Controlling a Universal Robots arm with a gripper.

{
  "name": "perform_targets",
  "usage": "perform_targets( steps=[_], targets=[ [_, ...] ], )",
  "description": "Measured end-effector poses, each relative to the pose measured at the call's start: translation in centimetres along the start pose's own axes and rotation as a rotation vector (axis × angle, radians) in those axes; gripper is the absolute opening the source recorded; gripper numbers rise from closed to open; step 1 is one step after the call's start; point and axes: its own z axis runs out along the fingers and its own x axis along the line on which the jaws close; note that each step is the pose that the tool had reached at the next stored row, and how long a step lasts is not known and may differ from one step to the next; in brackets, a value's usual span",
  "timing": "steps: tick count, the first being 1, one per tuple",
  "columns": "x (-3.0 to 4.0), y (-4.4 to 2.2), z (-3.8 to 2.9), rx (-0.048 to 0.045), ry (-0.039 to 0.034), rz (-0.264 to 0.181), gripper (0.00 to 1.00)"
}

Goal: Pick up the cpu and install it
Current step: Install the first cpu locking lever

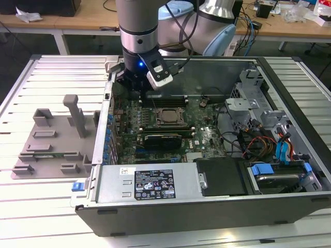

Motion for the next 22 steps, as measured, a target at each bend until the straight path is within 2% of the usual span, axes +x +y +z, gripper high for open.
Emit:
perform_targets(
  steps=[1,2,3,4,6,7,10,13,20,22],
  targets=[
    [0.08,0.00,0.00,-0.0038,-0.0018,0.000,0.11],
    [0.11,0.00,0.00,-0.0189,-0.0056,-0.001,0.11],
    [0.12,0.00,0.00,-0.0387,-0.0097,0.000,0.11],
    [0.12,-0.03,0.00,-0.0640,-0.0140,0.000,0.11],
    [0.12,-0.08,-0.01,-0.1038,-0.0190,0.000,0.11],
    [0.13,-0.09,0.02,-0.1076,-0.0194,0.000,0.11],
    [0.14,-0.18,0.58,-0.1076,-0.0192,0.000,0.11],
    [0.01,-0.21,0.67,-0.1076,-0.0191,0.000,0.11],
    [-1.61,-0.28,0.73,-0.1077,-0.0192,0.000,0.11],
    [-1.88,-0.30,0.73,-0.1076,-0.0192,0.000,0.11]
  ],
)
